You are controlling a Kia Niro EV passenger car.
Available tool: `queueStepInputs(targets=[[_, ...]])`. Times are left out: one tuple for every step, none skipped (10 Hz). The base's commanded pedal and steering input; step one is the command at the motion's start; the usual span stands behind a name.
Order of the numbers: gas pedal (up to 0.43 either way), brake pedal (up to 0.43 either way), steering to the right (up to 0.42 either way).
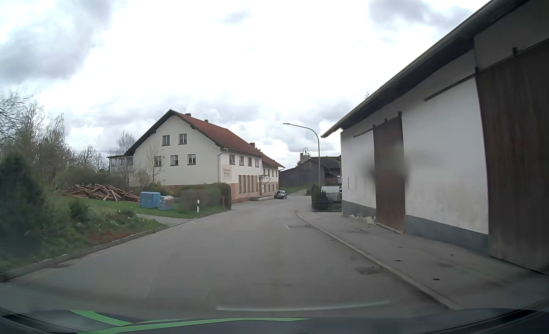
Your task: Follow the waypoints while adhering to traffic rules and regulations
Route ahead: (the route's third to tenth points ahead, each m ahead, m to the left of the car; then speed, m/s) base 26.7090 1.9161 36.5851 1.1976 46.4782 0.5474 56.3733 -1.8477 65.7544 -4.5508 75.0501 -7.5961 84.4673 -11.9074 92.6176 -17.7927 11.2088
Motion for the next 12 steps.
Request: queueStepInputs(targets=[[0.0,0.055,-0.002],[0.0,0.098,-0.002],[0.0,0.116,-0.002],[0.0,0.128,-0.002],[0.0,0.146,-0.002],[0.0,0.146,-0.002],[0.0,0.152,-0.002],[0.0,0.152,-0.002],[0.0,0.146,-0.002],[0.0,0.091,-0.001],[0.0,0.037,-0.001],[0.0,0.024,-0.001]])
